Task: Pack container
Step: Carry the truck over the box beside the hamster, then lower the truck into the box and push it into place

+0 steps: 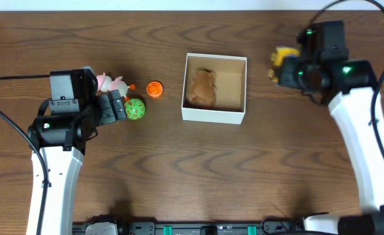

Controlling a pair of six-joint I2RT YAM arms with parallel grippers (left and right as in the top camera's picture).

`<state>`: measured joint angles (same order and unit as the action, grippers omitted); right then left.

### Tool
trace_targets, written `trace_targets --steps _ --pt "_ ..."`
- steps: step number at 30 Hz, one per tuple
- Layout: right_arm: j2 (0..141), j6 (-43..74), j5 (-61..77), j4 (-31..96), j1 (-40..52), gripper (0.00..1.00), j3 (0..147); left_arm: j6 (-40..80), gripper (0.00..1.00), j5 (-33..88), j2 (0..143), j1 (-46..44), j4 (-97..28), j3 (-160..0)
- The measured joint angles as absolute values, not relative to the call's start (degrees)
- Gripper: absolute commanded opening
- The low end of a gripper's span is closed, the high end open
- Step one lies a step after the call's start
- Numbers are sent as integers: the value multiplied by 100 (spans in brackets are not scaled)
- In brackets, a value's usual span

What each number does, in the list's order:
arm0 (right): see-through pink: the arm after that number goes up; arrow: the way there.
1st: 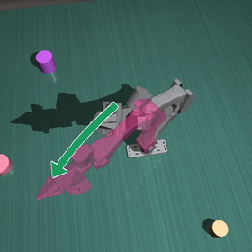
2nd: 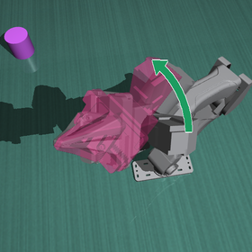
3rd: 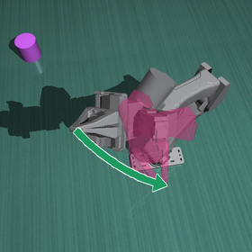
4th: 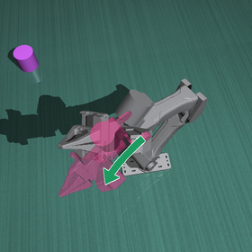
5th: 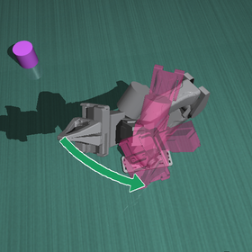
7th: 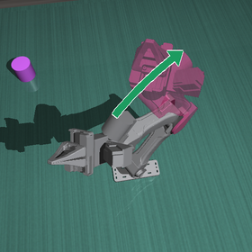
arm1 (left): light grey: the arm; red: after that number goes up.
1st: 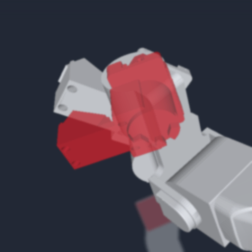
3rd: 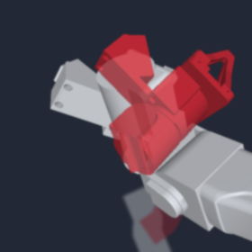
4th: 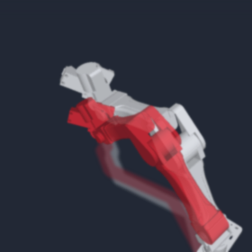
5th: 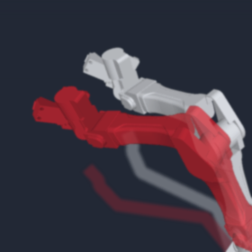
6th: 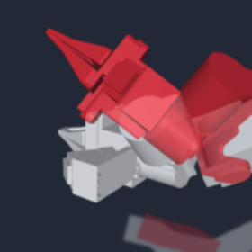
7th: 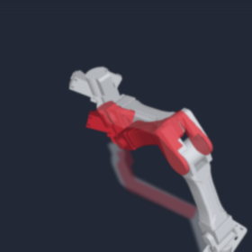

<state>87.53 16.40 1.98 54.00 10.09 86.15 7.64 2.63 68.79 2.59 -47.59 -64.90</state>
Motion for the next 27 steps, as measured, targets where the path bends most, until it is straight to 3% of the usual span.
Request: trace_targets --steps 11,19,27 --pt "9323 2080 -388 4191 2799 37 8628 764 98 263 6879 259 -4762 -6490" --pt "10512 2414 -1011 3970 2744 36 8628 764 98 263 6879 259 -4759 -6490" --pt "10801 2749 -897 3951 2484 35 8608 764 98 263 6879 259 -4759 -6490"
